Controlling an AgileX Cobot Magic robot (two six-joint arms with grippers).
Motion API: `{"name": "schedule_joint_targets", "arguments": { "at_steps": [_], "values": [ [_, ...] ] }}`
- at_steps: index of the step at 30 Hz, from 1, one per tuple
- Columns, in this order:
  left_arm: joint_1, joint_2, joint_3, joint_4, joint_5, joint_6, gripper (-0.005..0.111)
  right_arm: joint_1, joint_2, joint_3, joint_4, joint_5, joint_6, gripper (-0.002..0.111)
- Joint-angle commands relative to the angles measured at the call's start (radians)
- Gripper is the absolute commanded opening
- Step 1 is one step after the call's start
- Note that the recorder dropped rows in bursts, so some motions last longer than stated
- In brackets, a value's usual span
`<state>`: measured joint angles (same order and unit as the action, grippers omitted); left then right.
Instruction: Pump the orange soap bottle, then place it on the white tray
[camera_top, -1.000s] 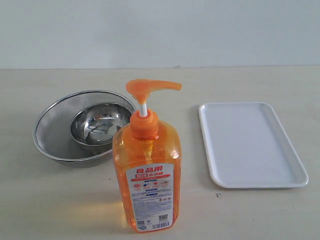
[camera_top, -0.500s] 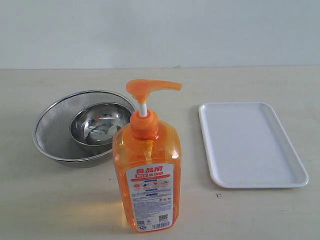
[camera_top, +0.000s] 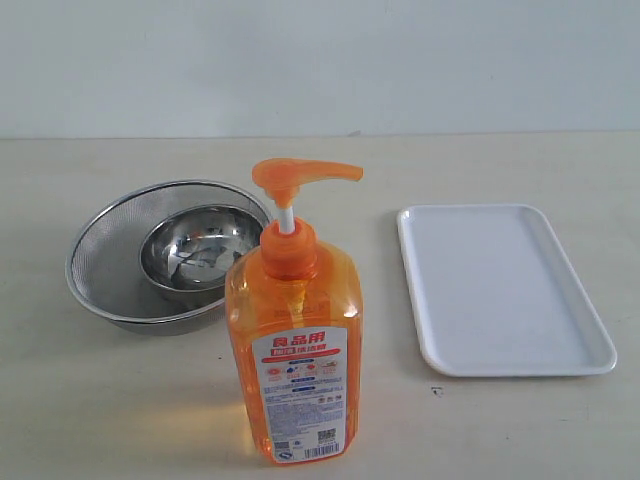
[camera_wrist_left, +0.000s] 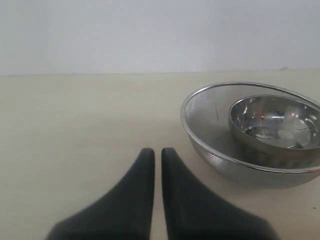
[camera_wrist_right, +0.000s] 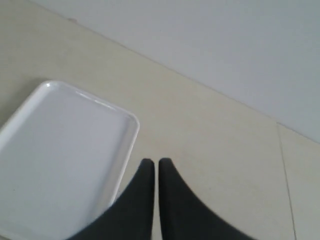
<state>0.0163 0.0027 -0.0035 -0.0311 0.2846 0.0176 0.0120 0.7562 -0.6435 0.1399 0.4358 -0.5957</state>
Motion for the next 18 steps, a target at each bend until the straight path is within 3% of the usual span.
{"name": "schedule_joint_targets", "arguments": {
  "at_steps": [1,8,18],
  "values": [
    [0.003,-0.003,0.004,-0.009,-0.005,0.001,0.005,-0.002,0.069,-0.008,0.219,0.008,-0.284,0.000],
    [0.003,-0.003,0.004,-0.009,-0.005,0.001,0.005,-0.002,0.162,-0.008,0.566,0.159,-0.842,0.000],
    [0.003,-0.003,0.004,-0.009,-0.003,0.001,0.005,-0.002,0.272,-0.008,0.746,0.298,-1.085,0.000]
  ]
}}
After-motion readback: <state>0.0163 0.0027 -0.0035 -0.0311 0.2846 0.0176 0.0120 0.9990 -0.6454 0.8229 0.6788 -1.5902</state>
